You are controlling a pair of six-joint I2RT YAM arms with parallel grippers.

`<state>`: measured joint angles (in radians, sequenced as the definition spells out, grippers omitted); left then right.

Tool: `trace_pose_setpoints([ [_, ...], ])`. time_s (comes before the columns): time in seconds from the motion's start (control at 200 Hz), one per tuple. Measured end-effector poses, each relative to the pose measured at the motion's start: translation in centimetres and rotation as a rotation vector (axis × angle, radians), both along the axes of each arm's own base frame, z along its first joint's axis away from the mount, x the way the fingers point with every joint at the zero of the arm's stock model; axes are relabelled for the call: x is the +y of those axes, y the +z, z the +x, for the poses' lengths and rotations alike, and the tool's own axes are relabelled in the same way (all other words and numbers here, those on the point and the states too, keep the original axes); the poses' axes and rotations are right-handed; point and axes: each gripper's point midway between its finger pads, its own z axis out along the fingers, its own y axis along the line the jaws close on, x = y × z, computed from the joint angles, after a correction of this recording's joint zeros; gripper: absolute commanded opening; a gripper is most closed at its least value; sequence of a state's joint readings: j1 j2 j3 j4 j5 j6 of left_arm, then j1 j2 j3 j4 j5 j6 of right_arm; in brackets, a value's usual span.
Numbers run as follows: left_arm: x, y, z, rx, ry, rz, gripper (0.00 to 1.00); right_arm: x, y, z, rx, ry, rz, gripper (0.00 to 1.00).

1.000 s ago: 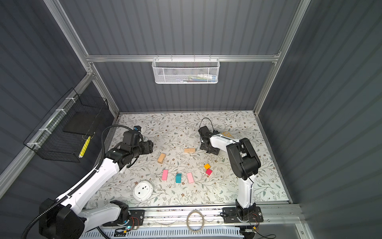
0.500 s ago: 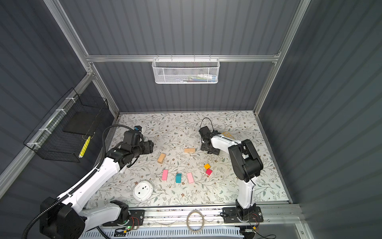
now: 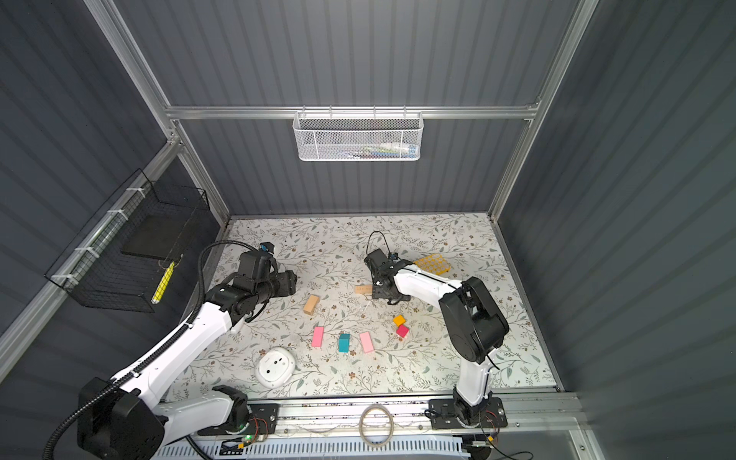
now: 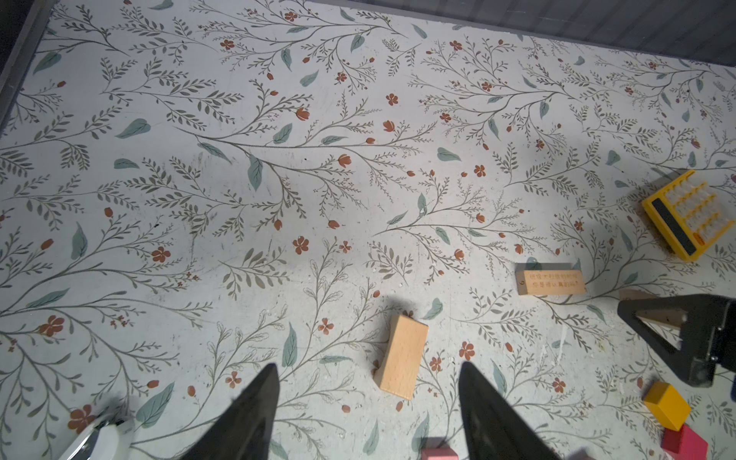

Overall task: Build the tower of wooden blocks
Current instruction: 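Close the right gripper on the plain block and carry it toward the printed block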

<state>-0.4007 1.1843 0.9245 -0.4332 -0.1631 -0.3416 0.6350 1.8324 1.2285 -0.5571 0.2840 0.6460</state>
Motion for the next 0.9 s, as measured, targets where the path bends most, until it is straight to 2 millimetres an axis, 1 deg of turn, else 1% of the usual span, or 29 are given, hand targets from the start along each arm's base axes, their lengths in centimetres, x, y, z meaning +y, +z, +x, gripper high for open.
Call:
trace_pose_setpoints([
  [0.18,-0.1,0.1,-0.1,0.0,0.0,-0.015,0.7,2.2,0.0,-1.4,0.006,0.068,0.0,0.72],
  [0.305,-0.1,0.4,-0.1,-0.006,0.0,-0.018,0.7,3.6,0.0,-2.0,0.009,0.1,0.006,0.72],
  [0.465,-0.1,0.8,-0.2,-0.018,0.0,-0.023,0.71,4.9,-1.0,-2.7,0.03,0.13,0.008,0.71],
  [0.68,-0.1,0.8,-0.2,-0.02,0.0,-0.024,0.71,6.3,-2.6,-2.7,0.055,0.15,0.002,0.72],
  [0.895,-0.1,0.8,-0.2,-0.02,0.0,-0.024,0.71,7.1,-2.7,-2.3,0.054,0.156,0.017,0.72],
])
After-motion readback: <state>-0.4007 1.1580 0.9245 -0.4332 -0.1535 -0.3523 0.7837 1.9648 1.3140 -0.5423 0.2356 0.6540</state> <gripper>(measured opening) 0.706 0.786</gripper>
